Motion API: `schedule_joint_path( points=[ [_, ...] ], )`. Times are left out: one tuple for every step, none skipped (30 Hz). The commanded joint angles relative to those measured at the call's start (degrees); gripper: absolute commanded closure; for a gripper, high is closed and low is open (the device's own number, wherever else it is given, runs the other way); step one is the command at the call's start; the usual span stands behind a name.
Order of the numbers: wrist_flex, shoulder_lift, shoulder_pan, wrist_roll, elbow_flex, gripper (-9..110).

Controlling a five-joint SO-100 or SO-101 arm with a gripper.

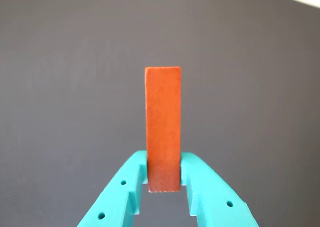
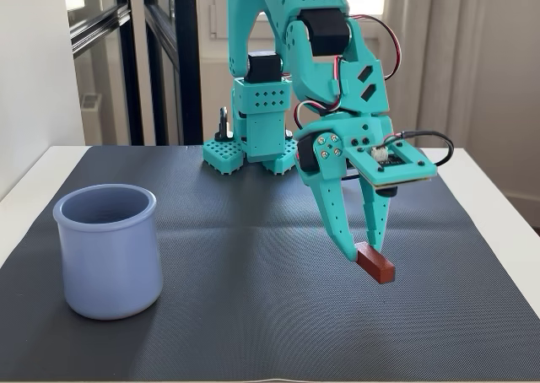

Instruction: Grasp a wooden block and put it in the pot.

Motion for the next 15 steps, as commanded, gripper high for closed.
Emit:
schedule_joint_path(
  points=[
    [0.2, 5.4, 2.9, -2.0, -2.3, 100],
    [0.2, 6.5, 3.9, -3.2, -2.3, 100],
    [0.3, 7.6, 4.9, -4.2, -2.3, 100],
    [1.1, 8.6, 6.1, -5.0, -2.3, 100],
    [2.1, 9.7, 7.1, -5.5, -2.3, 100],
    [3.3, 10.8, 8.3, -5.9, -2.3, 100],
    [4.7, 12.0, 9.5, -6.0, -2.3, 100],
    [6.1, 13.1, 10.7, -6.6, -2.3, 100],
    [7.2, 14.2, 12.0, -7.2, -2.3, 100],
    [7.9, 15.0, 13.4, -7.9, -2.4, 100],
    [8.5, 15.9, 14.7, -8.8, -2.4, 100],
    [9.0, 16.8, 16.0, -9.5, -2.4, 100],
    [9.2, 17.7, 17.5, -10.4, -2.4, 100],
    [9.5, 18.5, 19.0, -11.1, -2.4, 100],
    [9.5, 19.2, 20.6, -11.8, -2.4, 100]
  ],
)
